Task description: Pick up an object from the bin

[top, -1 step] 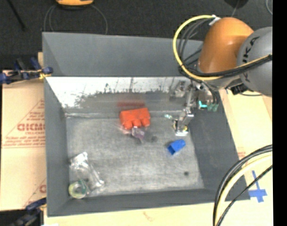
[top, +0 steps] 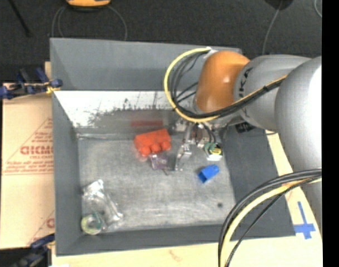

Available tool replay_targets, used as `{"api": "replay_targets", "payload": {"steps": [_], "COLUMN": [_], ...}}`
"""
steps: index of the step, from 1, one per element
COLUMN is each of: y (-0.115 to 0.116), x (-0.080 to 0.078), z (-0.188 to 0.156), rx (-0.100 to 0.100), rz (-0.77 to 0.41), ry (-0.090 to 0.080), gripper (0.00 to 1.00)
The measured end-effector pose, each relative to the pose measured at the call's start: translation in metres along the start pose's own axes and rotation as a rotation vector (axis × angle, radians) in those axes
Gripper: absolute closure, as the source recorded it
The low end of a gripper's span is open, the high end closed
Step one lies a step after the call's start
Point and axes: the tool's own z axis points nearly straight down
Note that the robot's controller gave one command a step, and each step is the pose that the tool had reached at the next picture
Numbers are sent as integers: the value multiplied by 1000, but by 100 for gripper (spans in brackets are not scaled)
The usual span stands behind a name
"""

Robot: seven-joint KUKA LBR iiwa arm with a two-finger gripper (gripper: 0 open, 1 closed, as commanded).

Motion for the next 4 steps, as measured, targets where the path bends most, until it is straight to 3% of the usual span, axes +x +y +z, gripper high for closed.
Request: {"api": "replay_targets", "payload": {"steps": [1, 2, 3, 4], "y": [57, 32, 27, 27], "x": [6, 26, 39, 37], "z": [-20, -25, 8, 5], "rx": [-4, 2, -5, -3], "rz": [73, -199, -91, -94], "ry": [0, 6, -3, 0], "gripper": [0, 0, 0, 0]}}
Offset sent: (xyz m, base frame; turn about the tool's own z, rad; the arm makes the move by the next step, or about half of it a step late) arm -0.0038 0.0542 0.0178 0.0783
